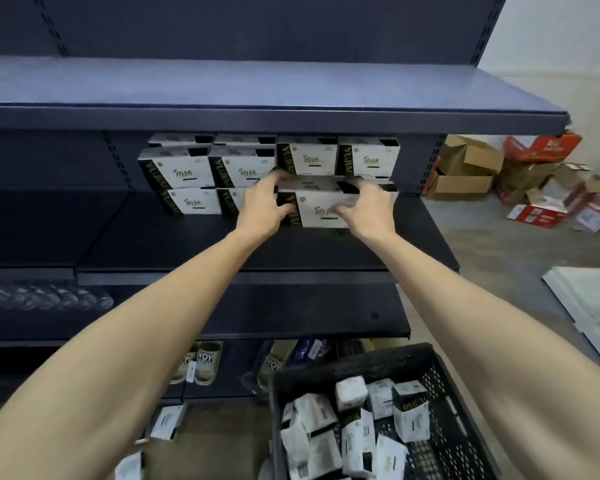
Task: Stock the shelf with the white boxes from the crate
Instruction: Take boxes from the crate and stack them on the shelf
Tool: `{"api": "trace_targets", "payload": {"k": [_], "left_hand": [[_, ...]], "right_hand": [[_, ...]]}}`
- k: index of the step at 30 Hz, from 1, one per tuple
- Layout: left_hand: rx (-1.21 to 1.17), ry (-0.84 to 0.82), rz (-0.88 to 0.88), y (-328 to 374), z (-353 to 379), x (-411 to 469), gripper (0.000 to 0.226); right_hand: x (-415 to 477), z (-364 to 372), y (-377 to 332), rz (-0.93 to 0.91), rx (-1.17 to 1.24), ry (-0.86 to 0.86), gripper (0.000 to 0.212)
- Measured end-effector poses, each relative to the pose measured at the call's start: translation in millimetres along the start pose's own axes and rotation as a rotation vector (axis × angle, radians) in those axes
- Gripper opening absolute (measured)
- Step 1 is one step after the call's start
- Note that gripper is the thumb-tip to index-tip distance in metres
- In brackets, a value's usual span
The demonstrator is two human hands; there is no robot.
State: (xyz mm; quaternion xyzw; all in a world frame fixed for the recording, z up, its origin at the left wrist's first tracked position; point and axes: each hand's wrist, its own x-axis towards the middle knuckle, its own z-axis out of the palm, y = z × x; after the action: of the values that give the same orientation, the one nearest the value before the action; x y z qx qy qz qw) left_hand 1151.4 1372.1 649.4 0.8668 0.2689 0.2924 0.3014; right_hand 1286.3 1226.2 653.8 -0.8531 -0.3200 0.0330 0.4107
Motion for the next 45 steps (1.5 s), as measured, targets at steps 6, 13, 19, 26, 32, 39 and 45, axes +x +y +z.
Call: {"api": "trace_targets", "payload": {"k": [6,13,19,26,32,39,45], "left_hand": [[0.020,0.055,-0.050,-22,14,60,0.049],[0.042,0.095,0.028,-57,37,111,0.048],[0.250,0.120,0.086,-75,62,137,0.046],[0.723,0.234,0.131,-84,64,162,0.039],[0.751,0.243,0.139,-86,65,164,0.036],[0.715,0.097,0.232,-87,47,148,0.058],[0.652,-0.026,0.202,-82,40,101,0.070]], "right_hand": [[65,20,-6,-0.069,-0.115,-0.012,0.061],[118,51,3,-0.064,-0.125,-0.009,0.058],[153,68,18,-0.091,-0.163,-0.001,0.061],[179,83,21,-0.146,-0.270,0.013,0.061],[180,89,26,-0.152,-0.291,0.053,0.060],[159,76,24,-0.118,-0.352,0.026,0.077],[115,59,29,-0.088,-0.324,0.020,0.075]]}}
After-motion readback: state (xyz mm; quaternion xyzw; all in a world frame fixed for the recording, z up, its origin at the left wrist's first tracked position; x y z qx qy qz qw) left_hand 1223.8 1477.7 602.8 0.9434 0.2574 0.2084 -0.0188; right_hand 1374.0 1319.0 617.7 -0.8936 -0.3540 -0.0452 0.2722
